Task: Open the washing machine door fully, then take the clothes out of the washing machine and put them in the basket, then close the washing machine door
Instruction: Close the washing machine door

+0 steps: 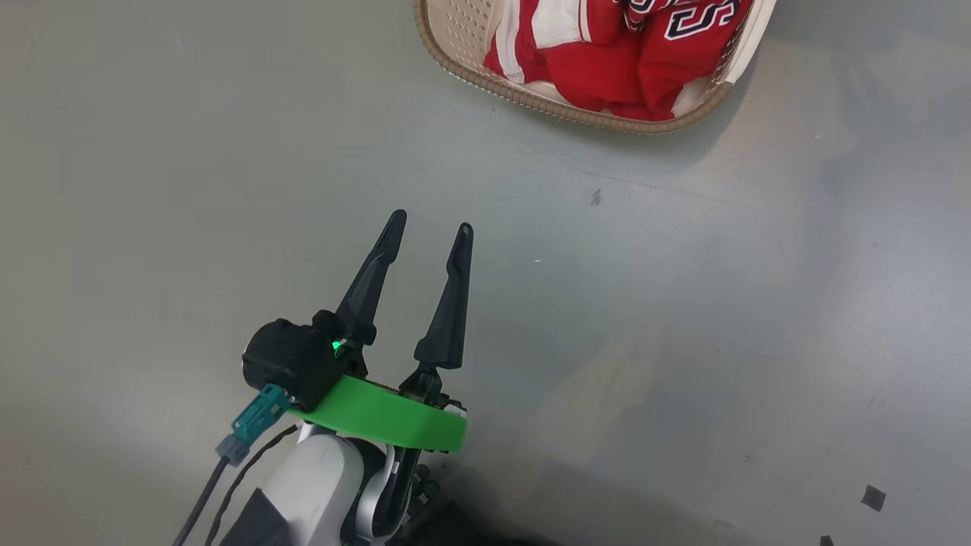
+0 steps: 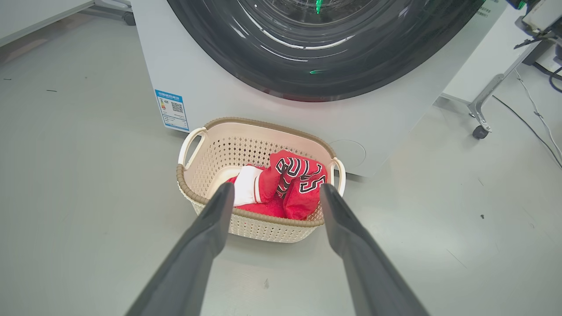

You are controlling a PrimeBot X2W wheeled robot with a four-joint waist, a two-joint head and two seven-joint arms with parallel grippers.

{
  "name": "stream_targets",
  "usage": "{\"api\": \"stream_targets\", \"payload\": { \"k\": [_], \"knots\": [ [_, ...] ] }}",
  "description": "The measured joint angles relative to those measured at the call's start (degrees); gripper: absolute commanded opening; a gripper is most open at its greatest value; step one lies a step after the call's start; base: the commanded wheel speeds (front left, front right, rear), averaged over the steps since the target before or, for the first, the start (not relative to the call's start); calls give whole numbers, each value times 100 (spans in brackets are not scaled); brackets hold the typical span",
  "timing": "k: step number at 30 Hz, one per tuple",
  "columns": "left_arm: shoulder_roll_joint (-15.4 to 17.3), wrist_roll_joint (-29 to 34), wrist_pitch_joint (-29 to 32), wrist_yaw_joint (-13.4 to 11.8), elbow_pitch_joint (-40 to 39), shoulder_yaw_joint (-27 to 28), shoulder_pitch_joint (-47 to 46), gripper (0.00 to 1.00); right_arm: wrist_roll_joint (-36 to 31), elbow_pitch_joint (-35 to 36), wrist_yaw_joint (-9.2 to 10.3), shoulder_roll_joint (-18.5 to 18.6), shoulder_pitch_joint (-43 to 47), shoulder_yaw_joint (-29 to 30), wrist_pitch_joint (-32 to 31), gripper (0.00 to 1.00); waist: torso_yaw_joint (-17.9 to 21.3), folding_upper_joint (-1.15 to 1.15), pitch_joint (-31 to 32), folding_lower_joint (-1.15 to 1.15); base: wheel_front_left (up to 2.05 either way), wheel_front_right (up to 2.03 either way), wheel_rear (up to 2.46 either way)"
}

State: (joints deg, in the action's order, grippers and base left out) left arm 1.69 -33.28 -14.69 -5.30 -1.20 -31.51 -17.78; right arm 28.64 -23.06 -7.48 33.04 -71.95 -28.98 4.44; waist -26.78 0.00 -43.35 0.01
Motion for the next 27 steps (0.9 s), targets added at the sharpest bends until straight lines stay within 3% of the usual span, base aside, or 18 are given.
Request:
{"api": "stream_targets", "payload": {
  "k": [15, 27],
  "knots": [
    [-5, -49, 0, -19, 87, 57, -105, 100, 0, -554, 3, -250, -124, -19, 236, 0, -9, 0, 89, 0, 0, 0, 0],
    [-10, 108, 0, -19, 445, 400, -154, 100, 23, -1219, 55, -303, 751, -294, 769, 0, 199, 0, 670, 0, 0, 0, 0]
  ]
}}
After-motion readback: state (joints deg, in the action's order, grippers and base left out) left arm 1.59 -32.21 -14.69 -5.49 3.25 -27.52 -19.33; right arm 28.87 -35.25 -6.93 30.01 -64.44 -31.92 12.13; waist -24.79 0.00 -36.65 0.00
